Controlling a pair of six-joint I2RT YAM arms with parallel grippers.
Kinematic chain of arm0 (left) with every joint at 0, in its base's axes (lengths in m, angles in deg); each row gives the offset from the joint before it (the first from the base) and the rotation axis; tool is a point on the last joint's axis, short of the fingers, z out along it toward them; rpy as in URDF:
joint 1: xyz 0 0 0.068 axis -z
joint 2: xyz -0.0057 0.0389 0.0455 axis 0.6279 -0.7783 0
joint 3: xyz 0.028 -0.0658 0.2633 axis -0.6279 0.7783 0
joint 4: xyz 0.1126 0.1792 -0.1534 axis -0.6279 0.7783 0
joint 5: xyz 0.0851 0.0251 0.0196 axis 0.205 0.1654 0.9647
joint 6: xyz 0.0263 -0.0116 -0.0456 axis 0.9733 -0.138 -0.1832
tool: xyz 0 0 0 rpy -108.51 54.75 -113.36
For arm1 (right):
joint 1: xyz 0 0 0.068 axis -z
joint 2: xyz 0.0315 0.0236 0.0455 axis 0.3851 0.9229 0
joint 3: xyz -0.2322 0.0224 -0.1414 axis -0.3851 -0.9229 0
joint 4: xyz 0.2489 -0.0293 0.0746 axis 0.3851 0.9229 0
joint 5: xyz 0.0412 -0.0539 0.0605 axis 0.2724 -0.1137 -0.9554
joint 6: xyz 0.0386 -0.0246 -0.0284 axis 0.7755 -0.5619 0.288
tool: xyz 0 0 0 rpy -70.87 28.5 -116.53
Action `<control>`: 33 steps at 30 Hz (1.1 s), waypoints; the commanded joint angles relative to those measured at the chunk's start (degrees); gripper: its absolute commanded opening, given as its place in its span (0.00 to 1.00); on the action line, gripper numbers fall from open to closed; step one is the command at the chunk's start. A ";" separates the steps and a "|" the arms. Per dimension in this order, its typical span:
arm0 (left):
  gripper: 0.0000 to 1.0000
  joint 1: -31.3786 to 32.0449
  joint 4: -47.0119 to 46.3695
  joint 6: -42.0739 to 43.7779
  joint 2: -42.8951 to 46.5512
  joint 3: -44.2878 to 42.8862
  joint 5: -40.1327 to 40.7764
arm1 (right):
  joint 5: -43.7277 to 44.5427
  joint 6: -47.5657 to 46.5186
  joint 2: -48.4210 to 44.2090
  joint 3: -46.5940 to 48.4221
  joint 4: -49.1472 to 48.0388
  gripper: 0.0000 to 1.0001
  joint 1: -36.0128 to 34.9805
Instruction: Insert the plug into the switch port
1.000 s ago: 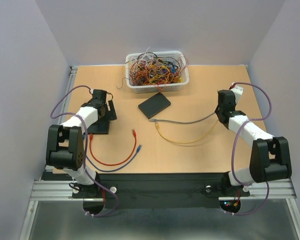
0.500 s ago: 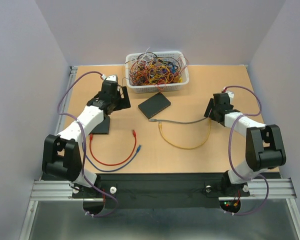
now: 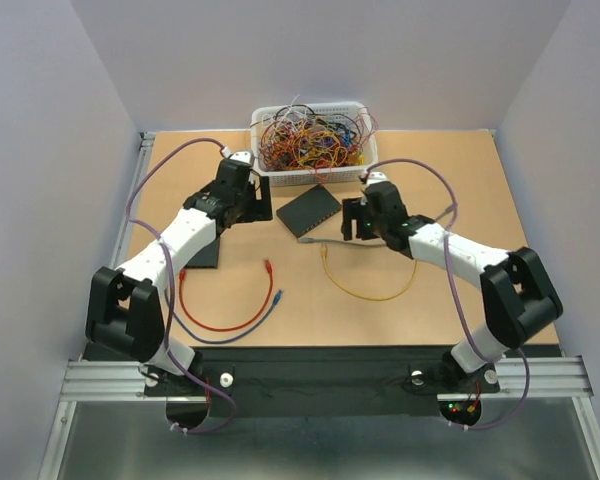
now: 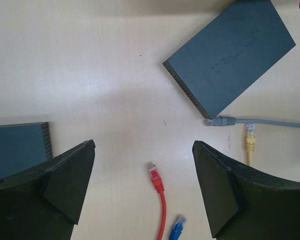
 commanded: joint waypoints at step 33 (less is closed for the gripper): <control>0.93 -4.50 0.12 9.10 12.09 6.31 5.50 | -9.98 -22.09 30.15 24.88 -1.63 0.78 -14.59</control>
